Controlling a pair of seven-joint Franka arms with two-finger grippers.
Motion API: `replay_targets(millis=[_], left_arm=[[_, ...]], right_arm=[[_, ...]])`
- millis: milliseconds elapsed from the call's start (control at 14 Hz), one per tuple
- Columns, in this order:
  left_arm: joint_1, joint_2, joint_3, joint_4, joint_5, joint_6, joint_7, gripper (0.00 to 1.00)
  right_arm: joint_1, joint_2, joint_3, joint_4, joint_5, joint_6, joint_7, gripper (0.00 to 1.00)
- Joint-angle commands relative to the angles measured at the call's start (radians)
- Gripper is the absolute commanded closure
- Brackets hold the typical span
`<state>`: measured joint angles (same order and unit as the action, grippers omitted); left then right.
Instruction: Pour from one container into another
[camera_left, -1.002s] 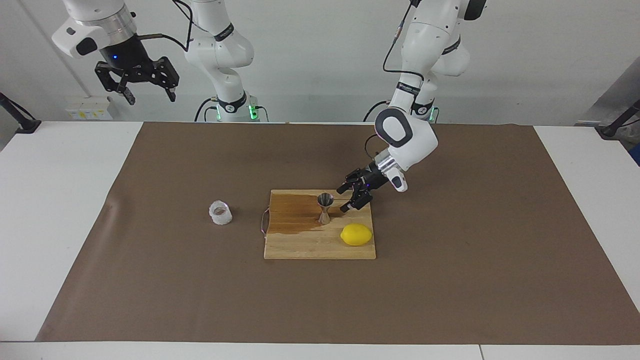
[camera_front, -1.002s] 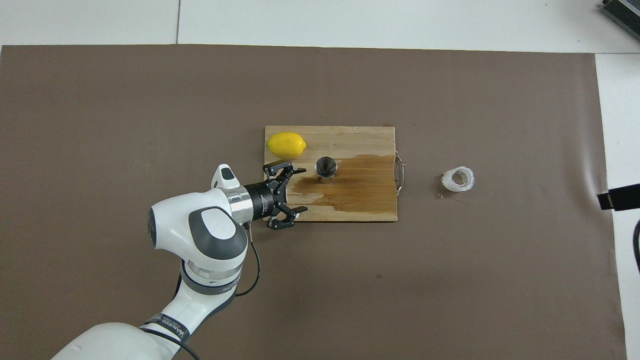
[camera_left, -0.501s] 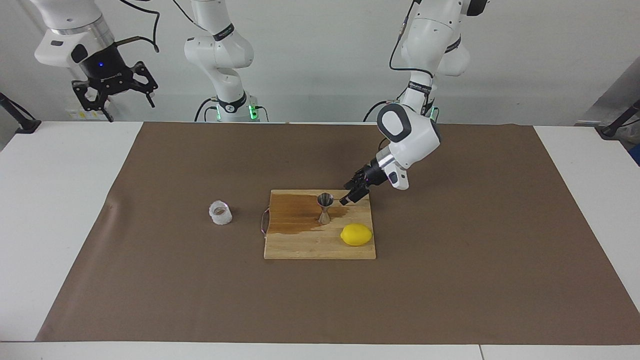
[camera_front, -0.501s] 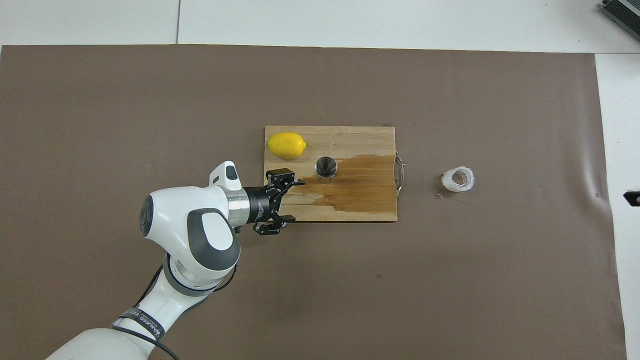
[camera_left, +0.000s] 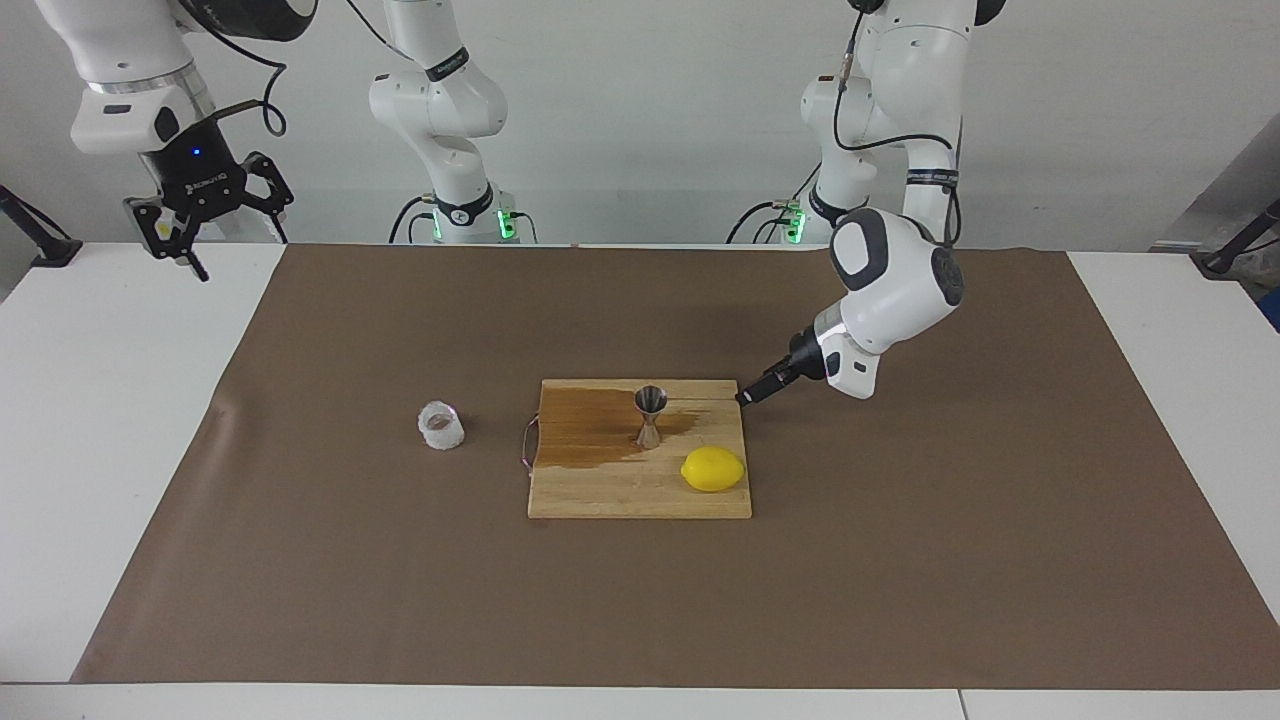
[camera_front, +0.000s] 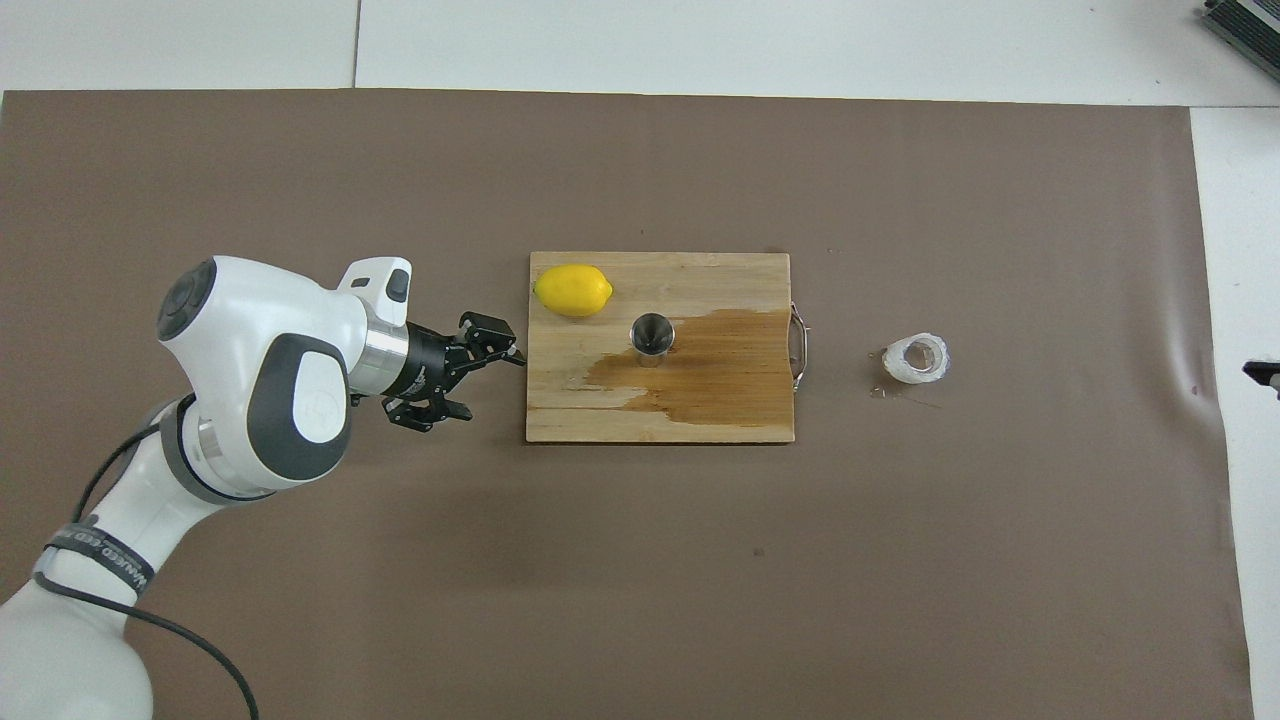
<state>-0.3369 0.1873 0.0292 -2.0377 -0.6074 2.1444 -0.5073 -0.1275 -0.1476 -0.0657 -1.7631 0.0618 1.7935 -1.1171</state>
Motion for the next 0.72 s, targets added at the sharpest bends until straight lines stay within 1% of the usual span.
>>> replay_targets(millis=[0, 72, 143, 215, 286, 358, 430, 501, 573, 644], left_arm=[[0.033, 0.027, -0.005, 0.146, 0.215, -0.179, 0.006, 0.0], [0.035, 0.024, -0.006, 0.177, 0.315, -0.214, 0.013, 0.0], [0.036, 0.018, -0.005, 0.21, 0.38, -0.25, 0.023, 0.0], [0.042, 0.018, -0.003, 0.243, 0.405, -0.283, 0.05, 0.0], [0.074, 0.011, -0.003, 0.269, 0.405, -0.3, 0.108, 0.0], [0.105, -0.017, -0.005, 0.281, 0.403, -0.302, 0.172, 0.0], [0.114, -0.028, -0.003, 0.306, 0.406, -0.31, 0.244, 0.0], [0.127, -0.031, -0.002, 0.341, 0.413, -0.343, 0.309, 0.0], [0.13, -0.037, -0.003, 0.364, 0.461, -0.356, 0.367, 0.0], [0.13, -0.055, -0.005, 0.373, 0.513, -0.359, 0.418, 0.0]], right_arm=[[-0.038, -0.007, 0.004, -0.087, 0.081, 0.079, -0.131, 0.0], [-0.044, 0.0, 0.004, -0.098, 0.102, 0.093, -0.154, 0.0], [-0.046, 0.005, 0.004, -0.108, 0.125, 0.105, -0.167, 0.0], [-0.046, 0.014, 0.004, -0.113, 0.147, 0.109, -0.173, 0.0], [-0.05, 0.043, 0.004, -0.113, 0.188, 0.109, -0.212, 0.0], [-0.07, 0.087, 0.004, -0.113, 0.255, 0.109, -0.281, 0.0], [-0.093, 0.13, 0.004, -0.113, 0.324, 0.113, -0.347, 0.0], [-0.102, 0.167, 0.004, -0.116, 0.361, 0.113, -0.393, 0.0], [-0.11, 0.205, 0.004, -0.118, 0.404, 0.104, -0.447, 0.0], [-0.122, 0.247, 0.004, -0.125, 0.479, 0.112, -0.514, 0.0]])
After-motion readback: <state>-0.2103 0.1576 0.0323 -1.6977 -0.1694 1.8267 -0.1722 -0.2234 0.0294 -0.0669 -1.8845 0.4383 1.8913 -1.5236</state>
